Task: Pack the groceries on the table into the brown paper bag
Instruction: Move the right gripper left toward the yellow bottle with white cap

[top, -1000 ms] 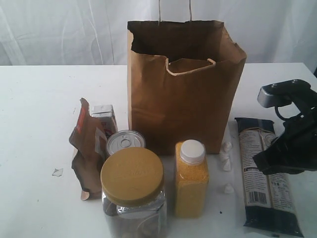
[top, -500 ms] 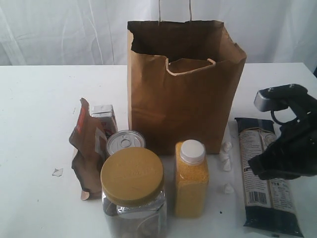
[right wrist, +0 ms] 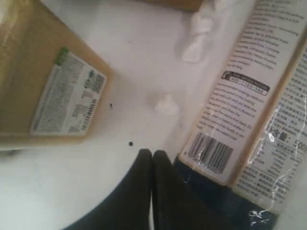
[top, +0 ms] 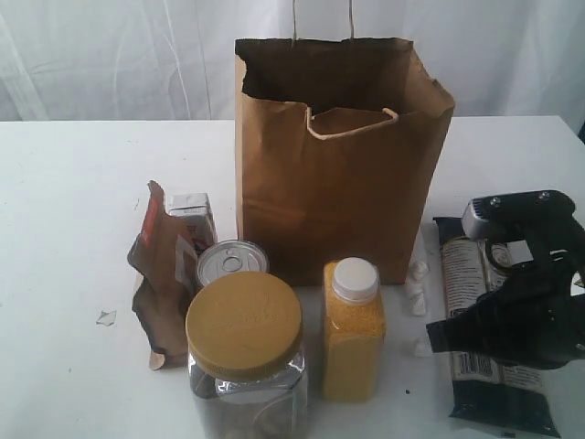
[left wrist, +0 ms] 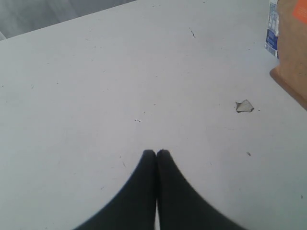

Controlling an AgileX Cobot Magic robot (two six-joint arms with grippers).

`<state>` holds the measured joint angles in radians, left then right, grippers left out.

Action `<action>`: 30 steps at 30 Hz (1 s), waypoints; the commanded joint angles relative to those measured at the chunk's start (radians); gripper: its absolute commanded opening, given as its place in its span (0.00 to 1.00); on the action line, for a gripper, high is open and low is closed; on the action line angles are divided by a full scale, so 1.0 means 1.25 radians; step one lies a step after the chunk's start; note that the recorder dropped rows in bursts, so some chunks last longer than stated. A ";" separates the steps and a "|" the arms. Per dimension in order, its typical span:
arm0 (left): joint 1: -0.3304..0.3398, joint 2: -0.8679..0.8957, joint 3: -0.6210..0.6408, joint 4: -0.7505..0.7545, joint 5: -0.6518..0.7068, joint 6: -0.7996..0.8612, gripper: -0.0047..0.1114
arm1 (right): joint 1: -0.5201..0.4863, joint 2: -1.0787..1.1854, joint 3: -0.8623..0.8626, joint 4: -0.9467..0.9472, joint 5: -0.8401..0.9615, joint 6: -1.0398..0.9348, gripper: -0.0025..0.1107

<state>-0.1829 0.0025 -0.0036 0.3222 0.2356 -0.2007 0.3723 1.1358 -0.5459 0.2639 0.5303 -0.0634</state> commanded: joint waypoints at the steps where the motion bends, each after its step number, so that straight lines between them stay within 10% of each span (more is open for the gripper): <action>1: 0.003 -0.002 0.003 0.000 -0.002 -0.003 0.04 | 0.039 -0.055 0.006 0.088 0.041 -0.069 0.02; 14: 0.003 -0.002 0.003 0.000 -0.002 -0.003 0.04 | 0.232 -0.094 0.010 -0.042 -0.226 0.051 0.02; 22: 0.003 -0.002 0.003 0.000 -0.002 -0.003 0.04 | 0.298 -0.117 0.008 -0.016 -0.157 0.051 0.03; 30: 0.003 -0.002 0.003 0.000 -0.002 -0.003 0.04 | 0.302 -0.119 -0.003 0.006 -0.158 0.051 0.54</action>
<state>-0.1829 0.0025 -0.0036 0.3222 0.2356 -0.2007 0.7479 0.9741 -0.5440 0.2710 0.3402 0.0000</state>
